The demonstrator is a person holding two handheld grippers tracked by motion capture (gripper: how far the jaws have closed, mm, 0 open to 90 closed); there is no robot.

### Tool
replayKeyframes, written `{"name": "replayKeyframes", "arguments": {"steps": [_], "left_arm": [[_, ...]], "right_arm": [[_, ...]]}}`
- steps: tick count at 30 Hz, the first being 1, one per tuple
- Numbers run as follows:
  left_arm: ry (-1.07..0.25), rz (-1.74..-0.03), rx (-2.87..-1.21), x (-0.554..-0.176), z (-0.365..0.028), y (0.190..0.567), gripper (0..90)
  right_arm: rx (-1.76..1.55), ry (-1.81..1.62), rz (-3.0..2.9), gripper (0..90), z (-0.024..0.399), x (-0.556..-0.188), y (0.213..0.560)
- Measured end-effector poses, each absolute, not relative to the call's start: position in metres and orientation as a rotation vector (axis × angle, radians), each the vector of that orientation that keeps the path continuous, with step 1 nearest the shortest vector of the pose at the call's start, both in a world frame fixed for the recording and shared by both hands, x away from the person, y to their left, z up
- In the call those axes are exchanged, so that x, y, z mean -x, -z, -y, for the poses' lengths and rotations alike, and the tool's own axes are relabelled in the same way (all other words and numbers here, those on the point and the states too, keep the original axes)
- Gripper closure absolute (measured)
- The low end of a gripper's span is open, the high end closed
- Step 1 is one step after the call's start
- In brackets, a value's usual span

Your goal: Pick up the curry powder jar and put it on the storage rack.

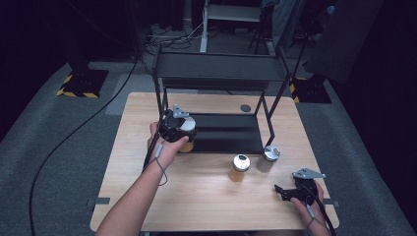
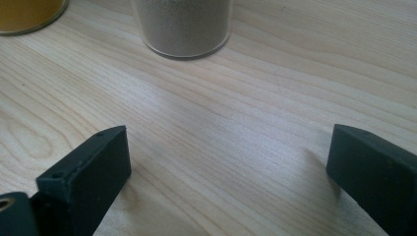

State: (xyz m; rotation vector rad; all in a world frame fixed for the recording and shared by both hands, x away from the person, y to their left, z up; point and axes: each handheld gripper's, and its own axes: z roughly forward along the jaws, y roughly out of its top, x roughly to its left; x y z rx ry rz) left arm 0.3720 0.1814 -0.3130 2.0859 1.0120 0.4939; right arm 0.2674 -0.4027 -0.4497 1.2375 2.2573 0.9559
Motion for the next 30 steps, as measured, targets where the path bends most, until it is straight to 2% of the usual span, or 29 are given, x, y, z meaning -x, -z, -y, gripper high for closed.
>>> {"name": "replayKeyframes", "arguments": {"steps": [30], "left_arm": [[-0.503,-1.131,-2.167,-0.407,-0.161,0.33,33.7]], "right_arm": [[-1.246,-0.952,-2.249,2.9,0.401,-0.267,0.45]]}}
